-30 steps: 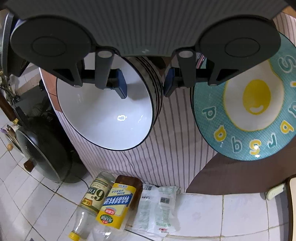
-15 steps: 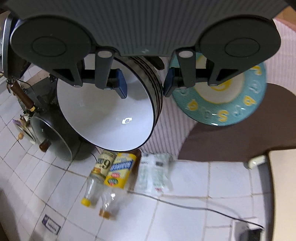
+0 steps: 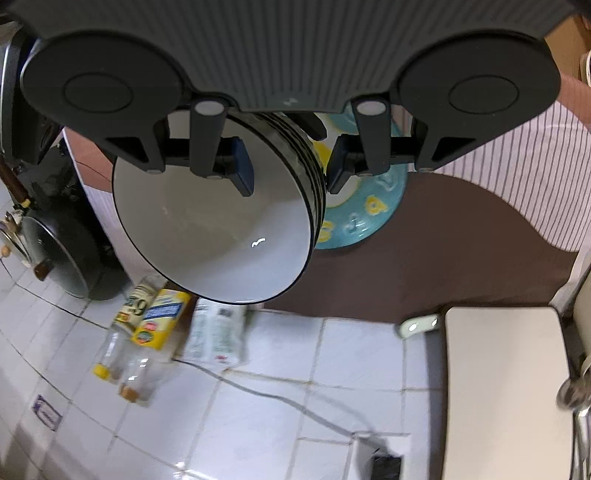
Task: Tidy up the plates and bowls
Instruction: 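Lift the bowl stack with both grippers onto the plate stack, open both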
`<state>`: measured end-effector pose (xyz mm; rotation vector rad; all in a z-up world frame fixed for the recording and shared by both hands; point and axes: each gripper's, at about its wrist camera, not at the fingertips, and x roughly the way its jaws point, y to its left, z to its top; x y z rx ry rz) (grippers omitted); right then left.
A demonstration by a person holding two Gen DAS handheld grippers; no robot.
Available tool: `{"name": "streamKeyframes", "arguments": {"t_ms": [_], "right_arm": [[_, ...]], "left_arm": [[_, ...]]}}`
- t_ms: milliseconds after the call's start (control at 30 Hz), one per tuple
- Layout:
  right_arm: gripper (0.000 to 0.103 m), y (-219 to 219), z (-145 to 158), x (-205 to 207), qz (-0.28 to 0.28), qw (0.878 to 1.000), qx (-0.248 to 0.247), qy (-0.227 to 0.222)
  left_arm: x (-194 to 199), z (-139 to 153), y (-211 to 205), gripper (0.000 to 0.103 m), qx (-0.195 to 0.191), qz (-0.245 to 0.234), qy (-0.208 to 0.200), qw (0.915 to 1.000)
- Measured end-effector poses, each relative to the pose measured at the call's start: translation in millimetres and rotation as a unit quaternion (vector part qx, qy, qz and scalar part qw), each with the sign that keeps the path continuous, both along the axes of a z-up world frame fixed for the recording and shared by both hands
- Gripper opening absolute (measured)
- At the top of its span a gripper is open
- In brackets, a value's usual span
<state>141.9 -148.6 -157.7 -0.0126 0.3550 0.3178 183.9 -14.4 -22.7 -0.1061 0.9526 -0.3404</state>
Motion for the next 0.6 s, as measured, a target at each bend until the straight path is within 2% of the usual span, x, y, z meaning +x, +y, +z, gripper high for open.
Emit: {"name": "streamKeyframes", "arguments": {"t_ms": [200, 467, 600], "right_arm": [[0.103, 11, -19, 26, -0.003, 1.0, -0.009, 0.027], [0.103, 25, -43, 31, -0.012, 0.998, -0.019, 0.051], [0.103, 27, -47, 33, -0.015, 0.998, -0.025, 0.055]], "left_arm": [[16, -25, 14, 0.041, -0.003, 0.009, 0.018, 0.9998], [36, -56, 20, 0.041, -0.012, 0.019, 0.044, 0.9988], [37, -61, 21, 0.041, -0.012, 0.009, 0.039, 0.9991]]}}
